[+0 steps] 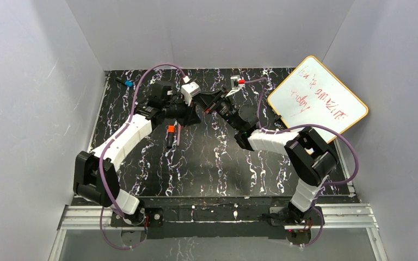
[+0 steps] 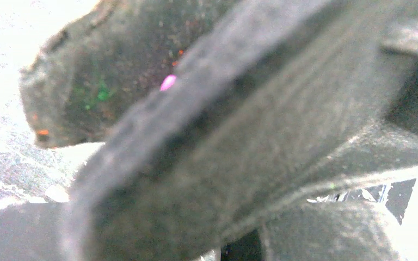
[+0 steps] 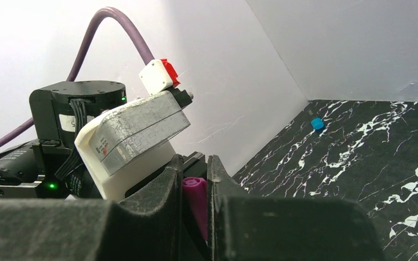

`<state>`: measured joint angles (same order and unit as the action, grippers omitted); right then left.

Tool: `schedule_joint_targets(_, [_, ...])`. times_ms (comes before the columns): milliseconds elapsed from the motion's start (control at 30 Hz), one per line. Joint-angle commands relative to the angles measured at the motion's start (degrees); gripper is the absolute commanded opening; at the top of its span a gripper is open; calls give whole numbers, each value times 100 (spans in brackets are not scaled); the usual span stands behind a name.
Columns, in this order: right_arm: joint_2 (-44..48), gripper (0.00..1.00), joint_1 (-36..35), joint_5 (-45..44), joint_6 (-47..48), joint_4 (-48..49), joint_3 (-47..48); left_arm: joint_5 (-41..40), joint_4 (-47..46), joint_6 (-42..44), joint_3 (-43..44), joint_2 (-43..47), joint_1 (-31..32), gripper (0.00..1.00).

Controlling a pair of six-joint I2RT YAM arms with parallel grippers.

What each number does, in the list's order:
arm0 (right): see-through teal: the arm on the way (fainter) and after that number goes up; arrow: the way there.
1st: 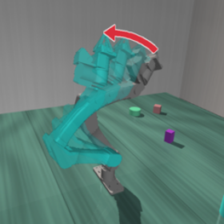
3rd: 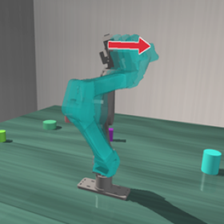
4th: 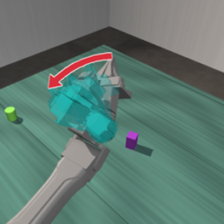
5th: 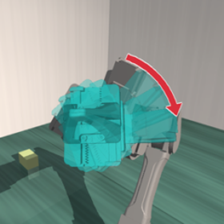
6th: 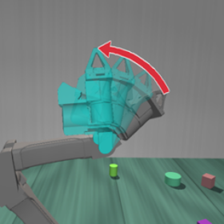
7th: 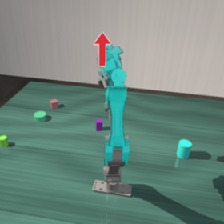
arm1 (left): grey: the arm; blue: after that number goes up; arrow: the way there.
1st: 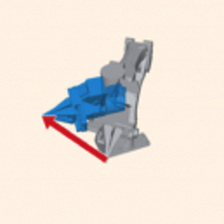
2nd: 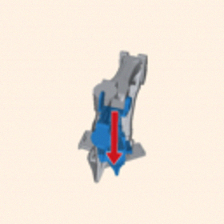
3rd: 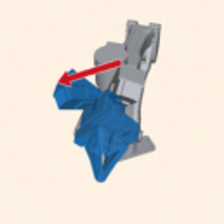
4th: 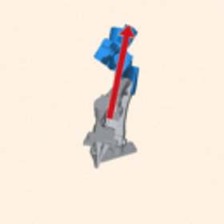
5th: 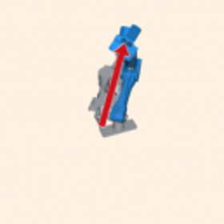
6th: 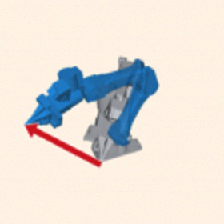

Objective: Insert the pens into the pen caps

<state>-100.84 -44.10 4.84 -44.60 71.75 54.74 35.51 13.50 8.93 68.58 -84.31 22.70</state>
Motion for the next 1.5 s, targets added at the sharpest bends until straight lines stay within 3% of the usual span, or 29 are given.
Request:
schedule_joint_targets(0, [-378, 1, -943, 2334, -164, -2552, -630, -112, -2785, -60, 879, 848, -387, 0])
schedule_joint_targets(767, [62, 1, -261, 1667, 318, -3868, -741, 117, -2440, -83, 706, 1271, -632, 0])
schedule_joint_targets(1133, [-16, 1, -236, 1953, 285, -3780, -667, 81, -2846, -263, 653, 1196, -651, 0])
schedule_joint_targets(1467, [-188, 1, -345, 2083, 148, -3465, -341, 555, -3155, -636, 582, 755, -650, 0])
